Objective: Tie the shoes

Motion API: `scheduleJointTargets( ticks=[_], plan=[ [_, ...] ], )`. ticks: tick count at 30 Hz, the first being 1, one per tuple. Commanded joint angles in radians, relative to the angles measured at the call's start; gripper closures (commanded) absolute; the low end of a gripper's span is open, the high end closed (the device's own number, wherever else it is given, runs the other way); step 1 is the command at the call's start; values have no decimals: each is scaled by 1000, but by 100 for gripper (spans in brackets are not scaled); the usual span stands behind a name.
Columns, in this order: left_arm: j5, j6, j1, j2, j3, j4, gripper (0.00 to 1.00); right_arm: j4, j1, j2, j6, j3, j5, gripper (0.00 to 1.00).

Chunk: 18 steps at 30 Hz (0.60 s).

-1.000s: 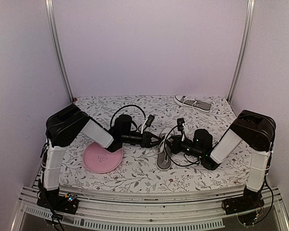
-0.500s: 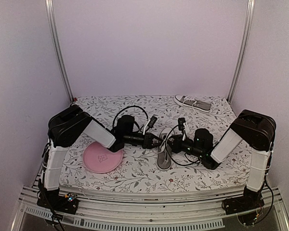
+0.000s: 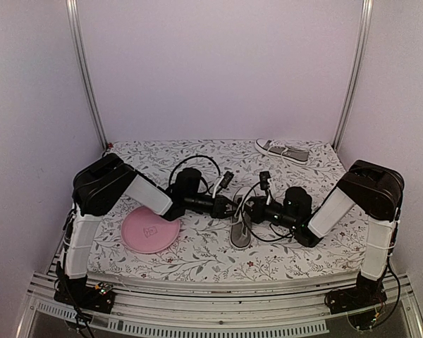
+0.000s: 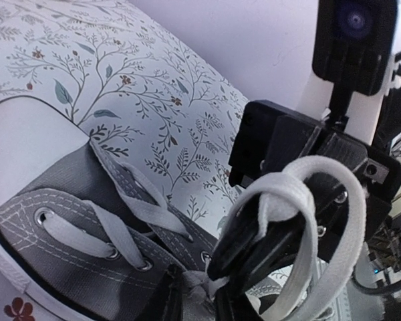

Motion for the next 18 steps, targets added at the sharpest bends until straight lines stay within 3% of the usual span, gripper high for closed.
scheduleJointTargets(
  ticks=[1, 5, 14, 18],
  plan=[
    [-14, 24, -13, 7, 12, -9, 88, 21, 0, -24, 7, 14, -13, 98],
    [-32, 19, -10, -21, -21, 22, 100, 15, -1, -26, 7, 12, -4, 98],
    [-116, 5, 5, -97, -107, 78, 100, -14, -7, -45, 5, 1, 8, 97],
    [-135, -21, 21, -118, -133, 114, 100, -72, -12, -71, 0, 0, 6, 89]
  ],
)
